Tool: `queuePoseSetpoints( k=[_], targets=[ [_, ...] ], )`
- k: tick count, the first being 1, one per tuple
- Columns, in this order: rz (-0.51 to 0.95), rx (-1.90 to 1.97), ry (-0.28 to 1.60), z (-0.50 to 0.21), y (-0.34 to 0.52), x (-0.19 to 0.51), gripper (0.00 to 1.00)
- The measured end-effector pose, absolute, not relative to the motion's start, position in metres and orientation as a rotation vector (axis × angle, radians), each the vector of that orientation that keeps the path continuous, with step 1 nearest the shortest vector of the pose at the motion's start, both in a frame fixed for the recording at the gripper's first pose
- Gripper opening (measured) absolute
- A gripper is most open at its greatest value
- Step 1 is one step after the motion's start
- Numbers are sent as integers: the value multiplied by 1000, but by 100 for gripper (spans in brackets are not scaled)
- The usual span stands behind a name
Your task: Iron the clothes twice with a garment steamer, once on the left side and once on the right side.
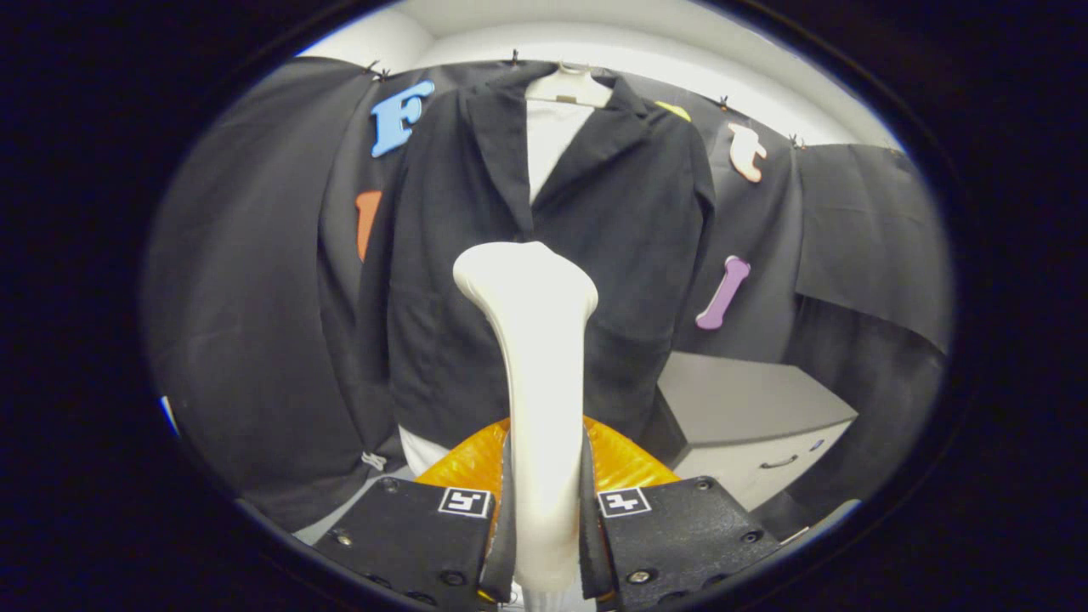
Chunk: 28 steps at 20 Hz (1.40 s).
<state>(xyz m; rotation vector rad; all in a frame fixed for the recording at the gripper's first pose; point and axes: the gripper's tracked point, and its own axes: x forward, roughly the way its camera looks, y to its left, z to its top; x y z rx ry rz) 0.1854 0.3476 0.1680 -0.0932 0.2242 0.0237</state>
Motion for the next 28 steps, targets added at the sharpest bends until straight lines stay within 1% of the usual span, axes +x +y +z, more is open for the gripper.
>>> queuePoseSetpoints(
  k=[5,9,15,20,24,28],
  targets=[
    [15,-68,79,254,383,211,33],
    [-18,-88,-32,323,399,232,33],
    [-84,-118,-149,397,421,276,33],
    [-125,-145,-141,410,437,310,33],
    [-143,-168,-122,388,446,316,33],
    [-129,-195,-96,348,449,295,33]
  ],
)
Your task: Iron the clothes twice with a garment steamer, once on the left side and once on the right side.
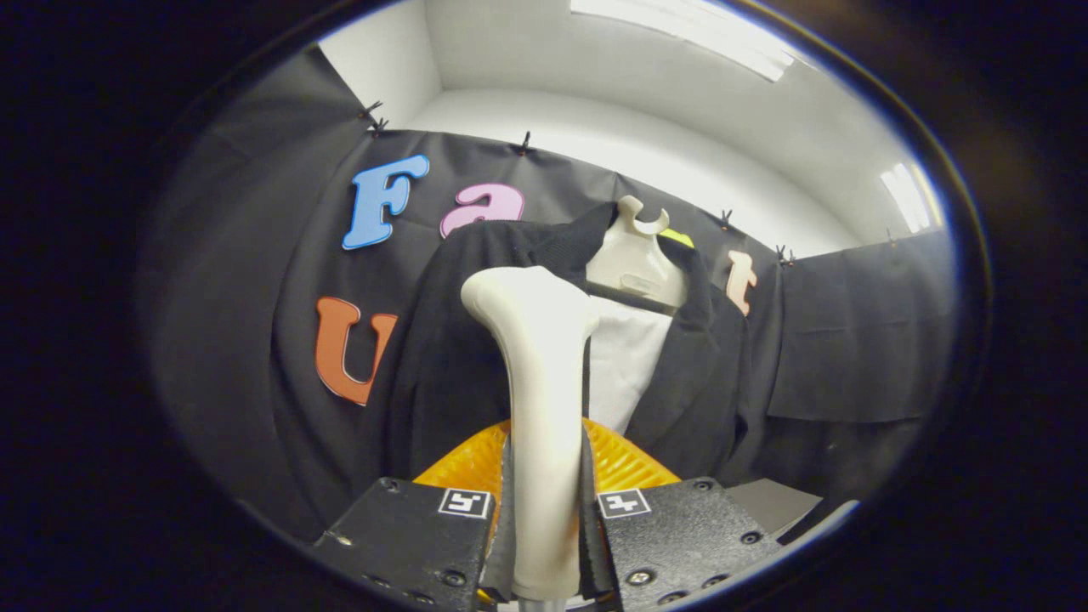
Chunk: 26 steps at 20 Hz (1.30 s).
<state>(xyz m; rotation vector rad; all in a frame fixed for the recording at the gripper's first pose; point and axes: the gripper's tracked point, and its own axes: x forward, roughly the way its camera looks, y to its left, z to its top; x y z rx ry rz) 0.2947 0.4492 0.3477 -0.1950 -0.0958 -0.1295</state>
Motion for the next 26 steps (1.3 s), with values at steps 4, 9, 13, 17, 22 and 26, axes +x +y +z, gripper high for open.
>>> queuePoseSetpoints(
  k=[4,9,13,17,22,26],
  targets=[
    [-117,-187,-15,302,444,287,33],
    [-97,-196,77,246,441,275,33],
    [-81,-219,131,211,440,262,33],
    [-75,-222,194,175,440,255,33],
    [-63,-239,305,114,441,240,33],
    [-32,-270,395,62,445,230,33]
  ],
)
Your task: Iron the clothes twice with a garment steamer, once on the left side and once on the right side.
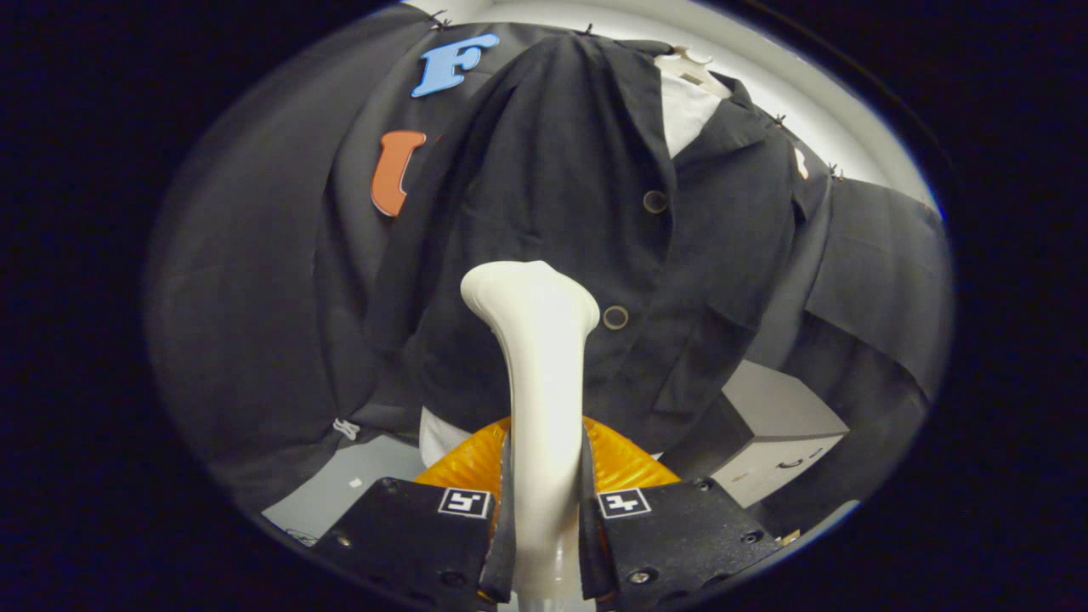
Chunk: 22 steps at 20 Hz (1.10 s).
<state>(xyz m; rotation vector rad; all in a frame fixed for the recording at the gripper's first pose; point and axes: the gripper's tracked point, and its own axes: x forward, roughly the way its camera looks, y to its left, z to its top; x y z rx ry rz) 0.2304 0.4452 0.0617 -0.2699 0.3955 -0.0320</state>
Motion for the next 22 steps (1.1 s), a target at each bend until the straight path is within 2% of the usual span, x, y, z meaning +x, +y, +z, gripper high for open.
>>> queuePoseSetpoints(
  k=[11,18,22],
  targets=[
    [49,-272,619,-57,420,187,33],
    [109,-252,634,-66,375,150,33],
    [113,-217,636,-59,317,126,33]
  ],
)
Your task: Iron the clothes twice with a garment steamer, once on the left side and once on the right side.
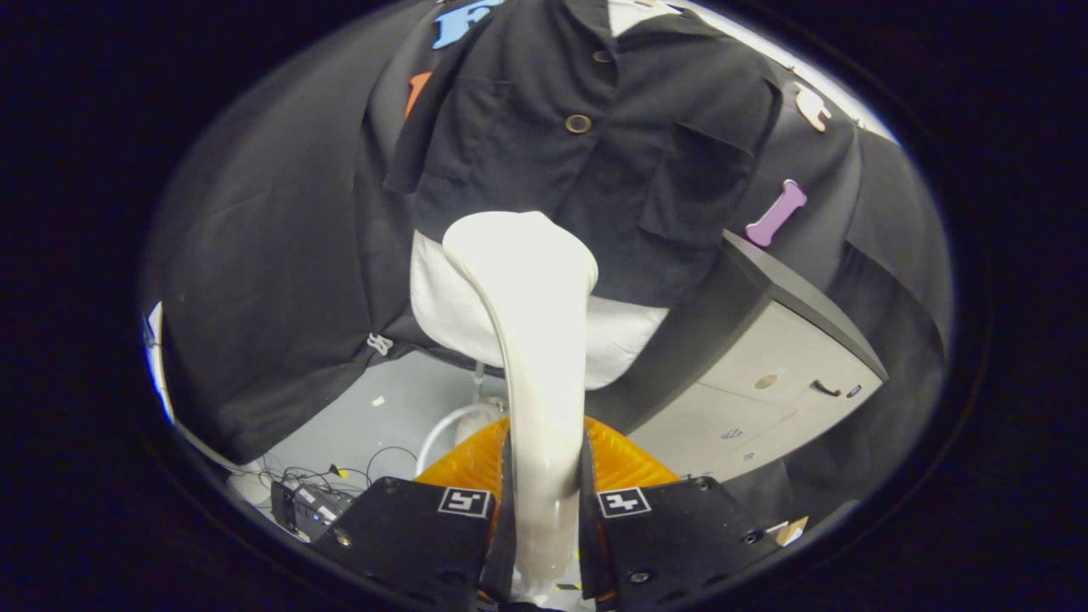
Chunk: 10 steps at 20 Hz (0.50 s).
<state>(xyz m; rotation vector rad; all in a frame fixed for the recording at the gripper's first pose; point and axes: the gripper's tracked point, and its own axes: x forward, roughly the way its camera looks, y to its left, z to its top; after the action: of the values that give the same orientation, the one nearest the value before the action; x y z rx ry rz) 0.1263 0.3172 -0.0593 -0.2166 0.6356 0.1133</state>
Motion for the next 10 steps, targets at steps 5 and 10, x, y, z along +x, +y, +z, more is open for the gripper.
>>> queuePoseSetpoints(
  k=[5,10],
  targets=[
    [80,-154,606,-33,218,85,33],
    [53,-78,588,-8,116,20,33]
  ],
)
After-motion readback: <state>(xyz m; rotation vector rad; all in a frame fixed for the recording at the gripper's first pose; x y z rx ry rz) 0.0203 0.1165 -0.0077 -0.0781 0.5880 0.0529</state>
